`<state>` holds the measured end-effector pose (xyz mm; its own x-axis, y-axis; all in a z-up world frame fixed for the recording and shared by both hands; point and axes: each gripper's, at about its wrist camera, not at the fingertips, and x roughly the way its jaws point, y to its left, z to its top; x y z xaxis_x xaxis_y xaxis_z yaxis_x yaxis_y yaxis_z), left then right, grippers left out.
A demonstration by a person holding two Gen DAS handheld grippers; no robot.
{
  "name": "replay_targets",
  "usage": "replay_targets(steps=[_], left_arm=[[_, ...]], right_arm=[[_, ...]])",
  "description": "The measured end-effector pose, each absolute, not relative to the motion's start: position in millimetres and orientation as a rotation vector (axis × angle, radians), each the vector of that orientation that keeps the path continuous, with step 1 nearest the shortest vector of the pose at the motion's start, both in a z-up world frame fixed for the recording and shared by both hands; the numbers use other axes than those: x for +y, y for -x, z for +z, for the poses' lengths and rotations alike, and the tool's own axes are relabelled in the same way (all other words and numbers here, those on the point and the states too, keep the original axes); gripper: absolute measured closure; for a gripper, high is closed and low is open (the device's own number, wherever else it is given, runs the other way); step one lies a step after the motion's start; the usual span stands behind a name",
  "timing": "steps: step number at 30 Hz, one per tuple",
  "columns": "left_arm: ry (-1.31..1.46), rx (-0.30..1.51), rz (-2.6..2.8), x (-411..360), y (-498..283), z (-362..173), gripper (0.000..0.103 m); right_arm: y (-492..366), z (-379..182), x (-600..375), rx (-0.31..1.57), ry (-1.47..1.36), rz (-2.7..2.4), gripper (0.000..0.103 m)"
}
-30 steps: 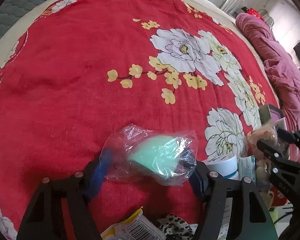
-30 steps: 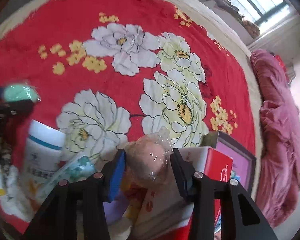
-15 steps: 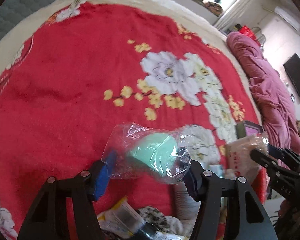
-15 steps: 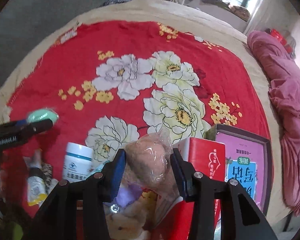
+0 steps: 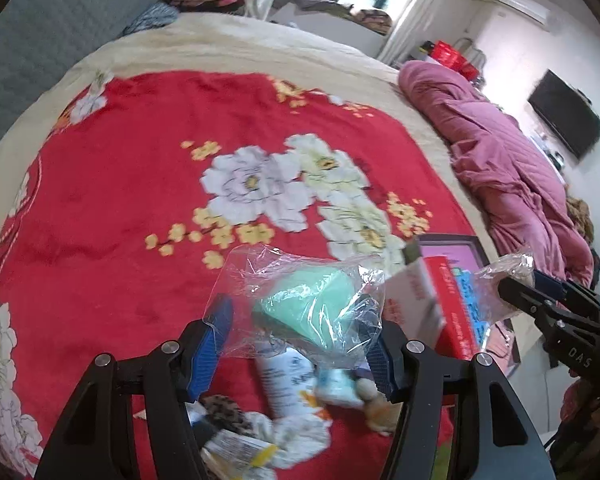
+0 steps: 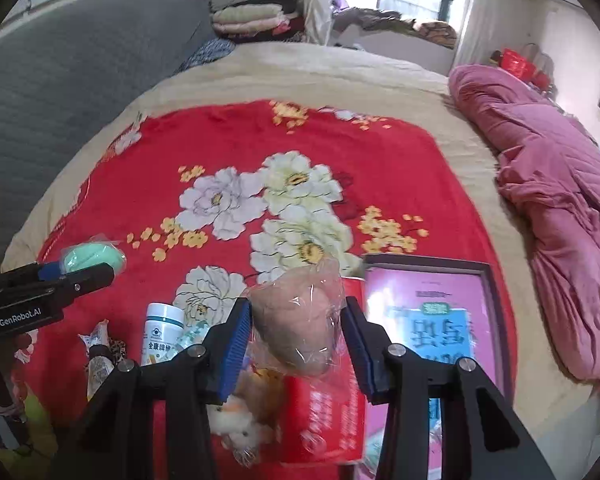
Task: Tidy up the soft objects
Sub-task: 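Carry both bagged items over the pink book tray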
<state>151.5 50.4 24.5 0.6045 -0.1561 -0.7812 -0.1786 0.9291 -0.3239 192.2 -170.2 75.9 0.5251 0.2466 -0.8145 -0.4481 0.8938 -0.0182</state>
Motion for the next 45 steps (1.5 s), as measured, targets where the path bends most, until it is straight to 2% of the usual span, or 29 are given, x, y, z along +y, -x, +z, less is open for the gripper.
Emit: replay_targets(steps=[22, 33, 45], left_arm=[[0.209, 0.885, -0.146, -86, -154, 79, 0.039], [0.113, 0.925, -0.227, -171, -168, 69, 0.039], [-0.004, 0.992, -0.264, -239, -194, 37, 0.039]], right_arm=[[-157, 112, -320, 0.853, 0.055, 0.244, 0.057], [-157, 99, -385, 0.869, -0.004, 0.182, 0.057], [-167, 59, -418, 0.928, -0.055, 0.181, 0.057]])
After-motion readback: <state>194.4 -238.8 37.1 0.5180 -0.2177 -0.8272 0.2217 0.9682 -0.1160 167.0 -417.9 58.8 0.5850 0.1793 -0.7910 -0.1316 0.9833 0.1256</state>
